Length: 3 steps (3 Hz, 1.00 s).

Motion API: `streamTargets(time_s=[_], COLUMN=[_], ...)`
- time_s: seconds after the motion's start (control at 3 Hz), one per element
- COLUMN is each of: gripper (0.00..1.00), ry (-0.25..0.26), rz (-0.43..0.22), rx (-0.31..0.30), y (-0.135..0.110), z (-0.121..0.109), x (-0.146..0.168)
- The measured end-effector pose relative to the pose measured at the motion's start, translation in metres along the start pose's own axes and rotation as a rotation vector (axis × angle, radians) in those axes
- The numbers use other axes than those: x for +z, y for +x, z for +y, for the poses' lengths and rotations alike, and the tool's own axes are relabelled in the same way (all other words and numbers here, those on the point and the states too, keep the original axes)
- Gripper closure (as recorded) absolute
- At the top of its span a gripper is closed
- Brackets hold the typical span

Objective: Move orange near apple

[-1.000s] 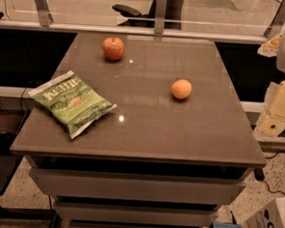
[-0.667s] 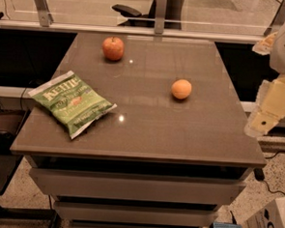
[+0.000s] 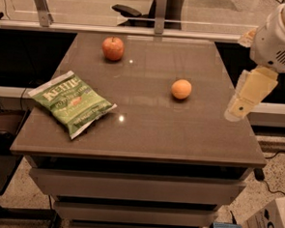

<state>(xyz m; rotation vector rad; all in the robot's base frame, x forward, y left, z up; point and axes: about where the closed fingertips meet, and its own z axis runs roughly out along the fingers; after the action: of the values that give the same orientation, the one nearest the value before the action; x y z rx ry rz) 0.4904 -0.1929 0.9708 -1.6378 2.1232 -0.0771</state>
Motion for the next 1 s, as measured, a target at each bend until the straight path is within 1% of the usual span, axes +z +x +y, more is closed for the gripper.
streamTargets(time_s=[0.33,0.67,1.0], gripper=[0.0,0.0,0.0], ry=[0.004,0.0,-0.009], rz=[-0.044,-0.088,-0.107], rx=[-0.006,0.003,-0.004], y=[-0.013,-0.024,-0.034], z=[-0.019,-0.041,-0.063], x=[0.016,0.036,0.051])
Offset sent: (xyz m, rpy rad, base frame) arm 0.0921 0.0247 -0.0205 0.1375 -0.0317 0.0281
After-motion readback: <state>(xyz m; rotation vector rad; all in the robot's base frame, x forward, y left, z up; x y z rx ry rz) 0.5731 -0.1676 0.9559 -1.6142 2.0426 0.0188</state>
